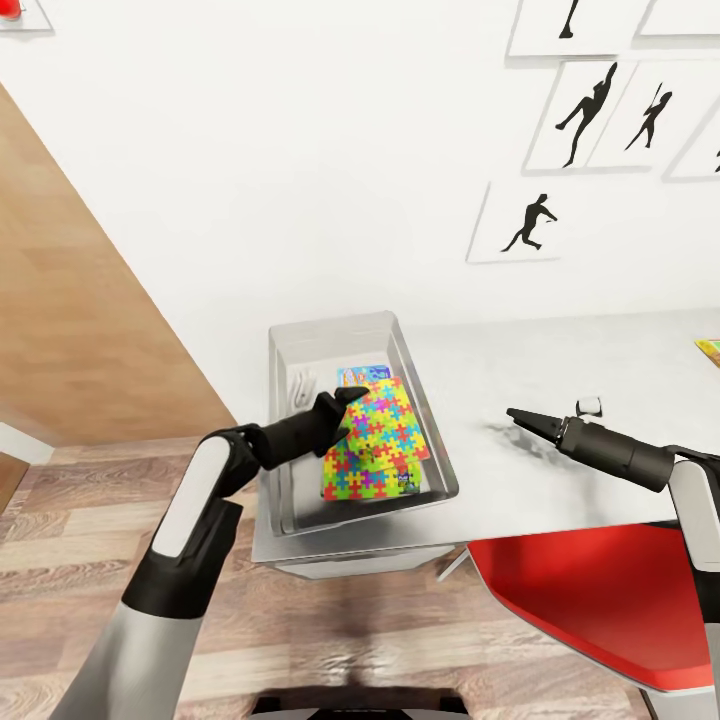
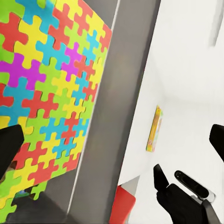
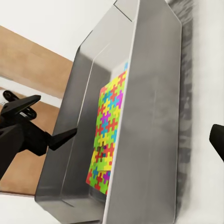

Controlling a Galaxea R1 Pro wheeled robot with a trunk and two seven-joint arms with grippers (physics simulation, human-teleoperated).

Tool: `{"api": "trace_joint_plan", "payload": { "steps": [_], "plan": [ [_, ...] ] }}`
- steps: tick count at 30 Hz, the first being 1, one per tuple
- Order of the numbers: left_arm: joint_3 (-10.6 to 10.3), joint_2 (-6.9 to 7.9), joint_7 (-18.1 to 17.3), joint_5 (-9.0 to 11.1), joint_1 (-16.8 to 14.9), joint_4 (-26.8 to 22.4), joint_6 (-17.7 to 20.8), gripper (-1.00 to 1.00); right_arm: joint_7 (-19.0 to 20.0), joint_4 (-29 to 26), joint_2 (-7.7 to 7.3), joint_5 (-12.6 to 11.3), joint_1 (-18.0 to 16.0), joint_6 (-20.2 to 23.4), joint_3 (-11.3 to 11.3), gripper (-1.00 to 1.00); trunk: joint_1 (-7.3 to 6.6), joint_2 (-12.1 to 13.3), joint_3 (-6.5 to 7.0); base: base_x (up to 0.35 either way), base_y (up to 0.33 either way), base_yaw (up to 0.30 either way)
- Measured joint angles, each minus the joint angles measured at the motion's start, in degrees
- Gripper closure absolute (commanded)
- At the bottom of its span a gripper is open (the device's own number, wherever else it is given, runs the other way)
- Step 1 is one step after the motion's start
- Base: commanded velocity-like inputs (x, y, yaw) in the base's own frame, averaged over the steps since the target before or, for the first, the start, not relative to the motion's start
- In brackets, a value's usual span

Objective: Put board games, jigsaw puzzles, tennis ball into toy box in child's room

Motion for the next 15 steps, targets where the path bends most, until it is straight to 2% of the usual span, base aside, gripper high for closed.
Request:
{"api": "trace_joint_plan", "payload": {
  "steps": [5,15],
  "plan": [
    [0.0,-0.03,2.8,2.0,0.4,-0.5,0.0,-1.00,0.0,0.0,0.00,0.0,0.0,0.0,0.0,-1.00,0.00,0.0,0.00,0.000,0.000,0.000],
    [-0.1,-0.30,7.6,3.7,0.5,-1.7,-0.1,-1.00,0.1,0.0,0.03,0.0,0.0,0.0,0.1,-1.00,0.00,0.0,0.00,0.000,0.000,0.000]
  ]
}}
